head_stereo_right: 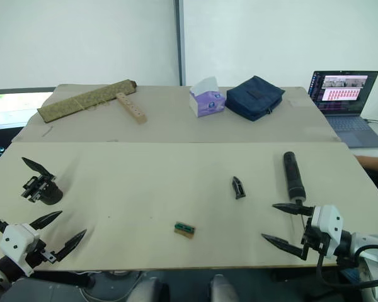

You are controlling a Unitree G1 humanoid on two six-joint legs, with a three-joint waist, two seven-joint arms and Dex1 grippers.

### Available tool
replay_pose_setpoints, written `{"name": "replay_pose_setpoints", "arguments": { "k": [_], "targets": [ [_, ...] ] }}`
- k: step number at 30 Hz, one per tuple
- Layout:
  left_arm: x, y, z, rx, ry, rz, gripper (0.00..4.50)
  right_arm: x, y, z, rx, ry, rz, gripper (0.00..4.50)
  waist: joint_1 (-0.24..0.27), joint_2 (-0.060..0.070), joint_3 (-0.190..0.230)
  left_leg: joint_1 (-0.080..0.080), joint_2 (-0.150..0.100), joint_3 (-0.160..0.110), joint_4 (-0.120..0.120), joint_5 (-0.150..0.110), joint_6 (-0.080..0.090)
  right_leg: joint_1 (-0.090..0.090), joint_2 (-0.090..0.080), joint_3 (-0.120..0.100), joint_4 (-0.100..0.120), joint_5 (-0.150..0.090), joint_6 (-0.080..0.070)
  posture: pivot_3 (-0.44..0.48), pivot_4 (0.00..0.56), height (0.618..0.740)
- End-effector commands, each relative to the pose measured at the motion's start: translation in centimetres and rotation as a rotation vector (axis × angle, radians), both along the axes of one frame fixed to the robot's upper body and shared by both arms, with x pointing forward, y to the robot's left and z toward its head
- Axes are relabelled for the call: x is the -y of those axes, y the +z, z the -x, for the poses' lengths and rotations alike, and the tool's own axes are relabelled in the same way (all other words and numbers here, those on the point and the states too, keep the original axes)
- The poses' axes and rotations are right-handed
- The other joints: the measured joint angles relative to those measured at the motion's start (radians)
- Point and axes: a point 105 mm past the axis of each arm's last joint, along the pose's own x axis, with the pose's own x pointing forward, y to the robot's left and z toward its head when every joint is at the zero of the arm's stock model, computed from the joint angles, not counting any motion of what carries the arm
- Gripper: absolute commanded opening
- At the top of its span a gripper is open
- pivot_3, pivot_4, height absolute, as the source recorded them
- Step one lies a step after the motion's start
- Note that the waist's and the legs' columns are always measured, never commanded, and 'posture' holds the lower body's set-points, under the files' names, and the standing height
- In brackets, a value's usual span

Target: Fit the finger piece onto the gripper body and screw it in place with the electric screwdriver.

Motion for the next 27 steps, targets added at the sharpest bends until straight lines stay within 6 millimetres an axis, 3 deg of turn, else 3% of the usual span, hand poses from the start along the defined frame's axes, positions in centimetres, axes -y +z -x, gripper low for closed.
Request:
{"name": "replay_pose_setpoints", "arguments": {
  "k": [1, 4, 6, 10, 15, 17, 20, 27],
  "targets": [
    [-0.5, 1.5, 0.0, 0.029, 0.034, 0.048, 4.50, -1.0, 1.6, -0.9, 0.075, -0.009, -0.037, 4.47, 0.000, 0.000, 0.000, 0.000, 0.000, 0.000, 0.000, 0.000, 0.000, 0.000, 0.000, 0.000, 0.000, 0.000, 0.000, 0.000, 0.150, 0.740],
    [-1.7, 1.8, 1.2, 0.026, 0.134, 0.223, 4.50, -4.3, 3.6, -1.6, 0.148, 0.047, -0.146, 4.47, -0.014, -0.001, 0.000, 0.000, 0.002, 0.000, 0.000, 0.000, 0.000, -0.001, 0.001, 0.000, 0.001, 0.000, 0.001, 0.000, 0.150, 0.740],
    [-2.8, 1.8, 1.8, 0.039, 0.208, 0.257, 4.50, -5.4, 4.4, -1.4, 0.175, 0.082, -0.208, 4.47, -0.017, -0.001, 0.000, 0.001, 0.002, 0.000, 0.000, 0.000, 0.000, -0.001, 0.001, 0.000, 0.003, 0.002, 0.005, 0.000, 0.150, 0.740],
    [-6.6, 2.1, 4.2, 0.141, 0.480, 0.326, 4.50, -7.8, 4.6, -0.3, 0.221, 0.186, -0.279, 4.47, -0.008, -0.003, 0.001, 0.002, 0.000, -0.001, 0.000, -0.001, -0.001, -0.001, 0.000, 0.000, 0.008, -0.002, 0.004, 0.000, 0.150, 0.740],
    [-8.7, 0.4, 7.6, 0.154, 0.717, 0.386, 4.50, -9.3, 4.5, 1.2, 0.303, 0.284, -0.329, 4.47, -0.001, -0.005, 0.000, 0.003, 0.000, -0.001, 0.000, -0.001, -0.001, 0.000, 0.000, 0.000, 0.008, -0.005, 0.003, 0.000, 0.150, 0.740],
    [-9.1, 0.1, 8.0, 0.165, 0.771, 0.410, 4.50, -9.8, 4.0, 1.8, 0.313, 0.312, -0.336, 4.47, 0.002, -0.007, 0.000, 0.004, 0.000, -0.001, 0.000, -0.001, -0.001, 0.000, 0.000, 0.000, 0.008, -0.008, 0.002, 0.000, 0.150, 0.740],
    [-8.7, 0.5, 6.8, 0.166, 0.756, 0.423, 4.50, -9.9, 3.8, 1.9, 0.315, 0.303, -0.345, 4.47, 0.003, -0.010, -0.001, 0.005, 0.000, -0.001, 0.000, -0.001, -0.001, 0.001, 0.000, -0.001, 0.009, -0.009, 0.001, 0.000, 0.150, 0.740],
    [-7.7, 0.4, 0.6, 0.098, 0.720, 0.330, 4.50, -9.9, 3.7, 1.5, 0.325, 0.305, -0.338, 4.47, 0.001, -0.012, -0.003, 0.005, 0.000, -0.001, 0.000, -0.001, -0.001, 0.001, 0.000, -0.001, 0.010, -0.006, -0.004, 0.000, 0.150, 0.740]
  ]
}}
